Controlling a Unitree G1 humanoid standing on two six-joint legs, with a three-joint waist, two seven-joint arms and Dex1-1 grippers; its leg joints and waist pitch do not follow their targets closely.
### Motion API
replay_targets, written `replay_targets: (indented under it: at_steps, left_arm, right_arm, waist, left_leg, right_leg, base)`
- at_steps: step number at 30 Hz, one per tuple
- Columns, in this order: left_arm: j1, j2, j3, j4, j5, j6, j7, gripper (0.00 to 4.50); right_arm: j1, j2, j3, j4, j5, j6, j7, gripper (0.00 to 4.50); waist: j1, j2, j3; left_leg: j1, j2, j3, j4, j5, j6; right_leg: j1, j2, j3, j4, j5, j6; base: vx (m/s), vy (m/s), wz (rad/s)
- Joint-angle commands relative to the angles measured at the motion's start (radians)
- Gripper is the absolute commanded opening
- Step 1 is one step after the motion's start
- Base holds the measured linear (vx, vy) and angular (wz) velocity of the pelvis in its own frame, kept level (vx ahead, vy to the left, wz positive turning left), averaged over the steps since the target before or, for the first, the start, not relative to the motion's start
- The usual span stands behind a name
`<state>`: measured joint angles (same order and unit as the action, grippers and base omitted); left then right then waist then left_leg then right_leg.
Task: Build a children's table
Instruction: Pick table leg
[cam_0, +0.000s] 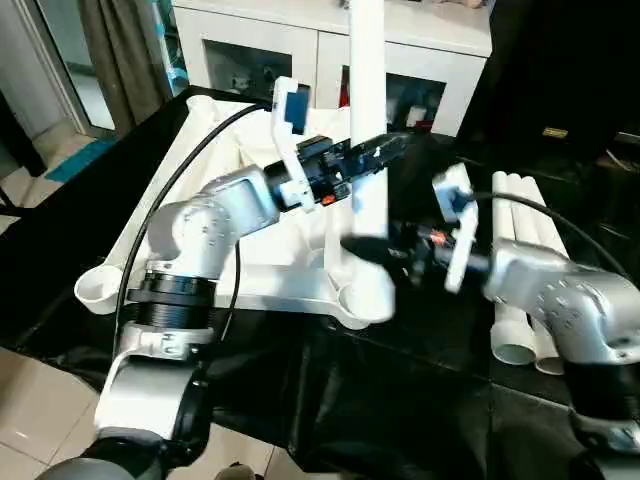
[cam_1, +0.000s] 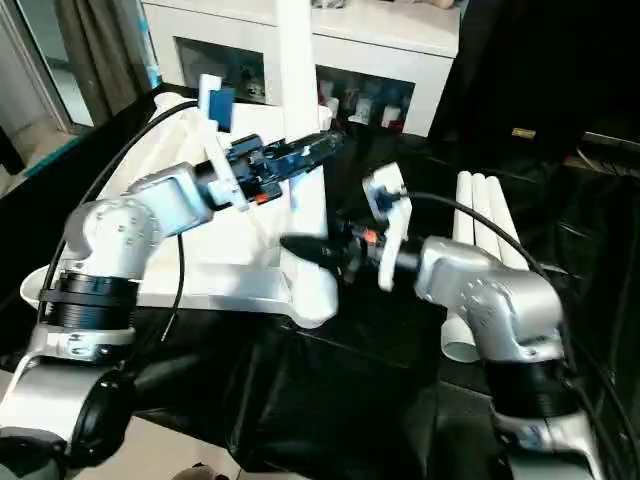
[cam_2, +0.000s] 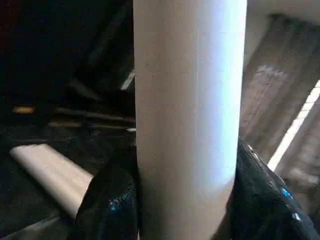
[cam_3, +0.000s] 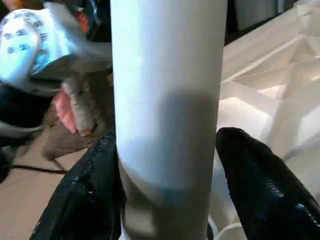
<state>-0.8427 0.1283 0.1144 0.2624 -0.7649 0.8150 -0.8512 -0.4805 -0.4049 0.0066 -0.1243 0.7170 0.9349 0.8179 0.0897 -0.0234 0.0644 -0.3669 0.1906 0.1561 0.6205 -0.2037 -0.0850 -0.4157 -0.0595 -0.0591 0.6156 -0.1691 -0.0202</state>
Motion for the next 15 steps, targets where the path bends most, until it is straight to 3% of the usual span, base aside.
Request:
replay_targets:
  at_steps: [1, 8, 11, 15]
  left_arm:
    - [-0.043, -0.004, 0.020, -0.015, -0.053, 0.019, -0.034, 1.83]
    - [-0.043, -0.009, 0.021, -0.013, -0.059, 0.017, -0.041, 1.83]
    - [-0.041, -0.010, 0.019, -0.017, -0.051, 0.012, -0.033, 2.53]
    - [-0.034, -0.019, -0.002, -0.024, 0.032, -0.020, 0.090, 2.79]
  right_arm:
    - [0.010, -0.012, -0.001, -0.013, 0.005, 0.022, -0.003, 2.63]
    - [0.010, 0.010, -0.005, -0.014, 0.010, 0.022, -0.024, 2.06]
    - [0.006, 0.016, -0.010, -0.008, 0.006, 0.014, -0.033, 1.95]
    - [-0.013, 0.041, -0.025, 0.015, -0.012, -0.018, -0.082, 1.93]
  waist:
    - [0.004, 0.007, -0.079]
    - [0.005, 0.006, -0.080]
    - [0.005, 0.007, -0.081]
    - [0.004, 0.005, -0.081]
  left_leg:
    - [0.003, 0.026, 0.001, -0.071, -0.066, 0.032]
    - [0.003, 0.026, 0.001, -0.071, -0.058, 0.023]
    - [0.002, 0.026, 0.001, -0.071, -0.046, 0.024]
    - [0.002, 0.027, 0.001, -0.071, -0.044, 0.020]
  right_leg:
    - [0.079, -0.070, 0.044, -0.058, -0.096, -0.239]
    - [0.078, -0.069, 0.043, -0.060, -0.119, -0.223]
    - [0.078, -0.069, 0.043, -0.058, -0.097, -0.226]
    - [0.080, -0.070, 0.043, -0.057, -0.090, -0.229]
  base:
    - [0.000, 0.000, 0.00]
    - [0.000, 0.000, 0.00]
    - [0.000, 0.000, 0.00]
    - [0.000, 0.000, 0.00]
